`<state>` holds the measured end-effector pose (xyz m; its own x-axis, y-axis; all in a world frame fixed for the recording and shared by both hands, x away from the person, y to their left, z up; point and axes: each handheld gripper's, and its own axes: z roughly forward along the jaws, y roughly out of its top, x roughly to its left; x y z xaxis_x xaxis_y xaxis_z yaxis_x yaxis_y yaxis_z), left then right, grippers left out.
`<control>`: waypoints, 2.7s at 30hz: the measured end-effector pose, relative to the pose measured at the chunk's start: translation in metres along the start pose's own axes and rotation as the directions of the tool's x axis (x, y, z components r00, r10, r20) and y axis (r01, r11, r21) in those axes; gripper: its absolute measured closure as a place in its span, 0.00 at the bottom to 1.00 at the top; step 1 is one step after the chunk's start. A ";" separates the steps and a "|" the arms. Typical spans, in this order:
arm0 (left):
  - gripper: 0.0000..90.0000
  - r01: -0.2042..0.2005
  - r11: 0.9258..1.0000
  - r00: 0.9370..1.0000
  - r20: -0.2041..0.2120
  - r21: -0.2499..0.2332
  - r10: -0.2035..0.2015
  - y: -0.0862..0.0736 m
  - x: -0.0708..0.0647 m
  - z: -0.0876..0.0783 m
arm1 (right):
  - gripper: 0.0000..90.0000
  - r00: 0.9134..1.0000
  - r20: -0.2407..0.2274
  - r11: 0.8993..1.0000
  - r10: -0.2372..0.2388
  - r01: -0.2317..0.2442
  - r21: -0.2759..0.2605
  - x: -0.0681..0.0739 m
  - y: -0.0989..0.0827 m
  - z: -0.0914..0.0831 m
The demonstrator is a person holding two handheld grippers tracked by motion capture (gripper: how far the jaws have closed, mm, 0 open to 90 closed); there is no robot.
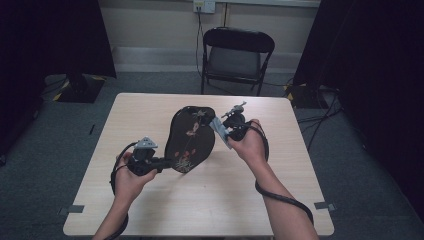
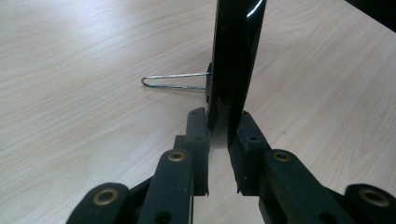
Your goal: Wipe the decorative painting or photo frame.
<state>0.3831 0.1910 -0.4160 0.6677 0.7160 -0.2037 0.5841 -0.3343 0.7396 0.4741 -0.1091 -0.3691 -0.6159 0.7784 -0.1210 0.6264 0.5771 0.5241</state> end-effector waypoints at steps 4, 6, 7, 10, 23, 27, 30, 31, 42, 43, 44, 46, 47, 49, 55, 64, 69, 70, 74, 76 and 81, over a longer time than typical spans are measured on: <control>0.87 0.003 1.000 1.000 -0.004 -0.003 -0.003 0.000 -0.001 0.001 | 0.91 1.000 -0.007 1.000 -0.002 0.002 0.014 0.004 -0.006 0.008; 0.87 0.003 1.000 1.000 0.000 0.000 -0.003 0.001 0.000 0.001 | 0.91 1.000 -0.011 1.000 -0.001 0.001 0.018 0.005 -0.008 0.012; 0.87 0.001 1.000 1.000 -0.005 -0.004 -0.001 0.001 0.000 0.001 | 0.91 1.000 -0.015 1.000 -0.001 0.001 0.019 0.006 -0.010 0.013; 0.87 0.007 1.000 1.000 -0.006 -0.005 -0.007 0.001 -0.001 0.002 | 0.91 1.000 -0.021 1.000 0.005 -0.004 0.026 0.007 -0.013 0.017; 0.87 0.017 1.000 1.000 -0.016 -0.012 -0.017 0.002 -0.002 0.004 | 0.91 0.999 -0.040 0.996 0.011 -0.007 0.084 0.014 -0.030 0.041; 0.87 0.019 1.000 1.000 -0.017 -0.022 -0.020 0.001 -0.001 0.005 | 0.91 0.999 -0.051 0.995 0.018 -0.013 0.103 0.016 -0.034 0.047; 0.87 0.020 0.999 1.000 -0.021 -0.027 -0.021 0.000 -0.001 0.006 | 0.91 0.998 -0.062 0.993 0.017 -0.010 0.122 0.018 -0.040 0.052; 0.87 0.015 1.000 1.000 -0.021 -0.023 -0.016 0.001 -0.001 0.005 | 0.91 0.998 -0.067 0.991 0.011 -0.002 0.134 0.019 -0.043 0.054; 0.87 0.022 0.999 0.999 -0.032 -0.035 -0.023 0.000 -0.002 0.007 | 0.91 0.992 -0.126 0.987 -0.010 0.030 0.160 0.030 -0.055 0.058; 0.87 0.029 0.999 0.999 -0.033 -0.037 -0.031 0.000 -0.002 0.008 | 0.91 0.992 -0.129 0.987 -0.011 0.031 0.160 0.031 -0.055 0.057; 0.87 0.030 0.999 0.999 -0.031 -0.035 -0.031 0.001 -0.002 0.008 | 0.91 0.991 -0.135 0.987 -0.020 0.041 0.157 0.032 -0.057 0.057; 0.87 0.024 0.999 0.999 -0.033 -0.034 -0.025 0.001 -0.002 0.008 | 0.91 0.990 -0.143 0.987 -0.021 0.043 0.153 0.034 -0.058 0.056; 0.87 0.025 0.999 0.999 -0.032 -0.035 -0.026 0.001 -0.002 0.008 | 0.91 0.989 -0.146 0.988 -0.025 0.048 0.150 0.036 -0.059 0.055; 0.87 0.029 0.999 0.999 -0.033 -0.037 -0.031 0.000 -0.002 0.009 | 0.91 0.988 -0.150 0.988 -0.032 0.054 0.145 0.037 -0.061 0.054; 0.87 0.031 0.999 0.999 -0.036 -0.039 -0.032 0.001 -0.002 0.009 | 0.91 0.987 -0.154 0.990 -0.034 0.055 0.133 0.036 -0.066 0.049; 0.87 0.032 0.999 0.999 -0.035 -0.039 -0.033 0.000 -0.002 0.009 | 0.90 0.994 -0.105 0.996 0.022 -0.013 0.085 0.012 -0.080 0.034; 0.82 0.037 0.999 0.999 -0.033 -0.028 -0.038 -0.001 -0.002 0.008 | 0.90 0.996 -0.077 0.996 0.051 -0.045 0.080 -0.002 -0.086 0.027; 0.79 0.039 0.999 0.999 -0.036 -0.033 -0.040 -0.001 -0.002 0.007 | 0.90 0.996 -0.073 0.996 0.053 -0.048 0.077 -0.005 -0.088 0.026; 0.65 0.046 0.998 0.998 -0.044 -0.035 -0.047 -0.001 -0.002 0.006 | 0.90 0.996 -0.059 0.995 0.072 -0.067 0.078 -0.012 -0.093 0.026; 0.61 0.035 0.999 0.998 -0.055 -0.029 -0.036 -0.002 -0.003 0.006 | 0.90 0.996 -0.052 0.994 0.075 -0.070 0.079 -0.013 -0.094 0.026; 0.54 0.039 0.999 0.998 -0.052 -0.013 -0.040 -0.004 -0.003 0.005 | 0.90 0.995 -0.038 0.993 0.091 -0.088 0.076 -0.018 -0.096 0.024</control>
<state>0.3809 0.1874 -0.4217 0.6188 0.7598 -0.1994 0.6040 -0.2980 0.7391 0.4363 -0.1726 -0.4379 -0.5739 0.8179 -0.0411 0.7127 0.5236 0.4668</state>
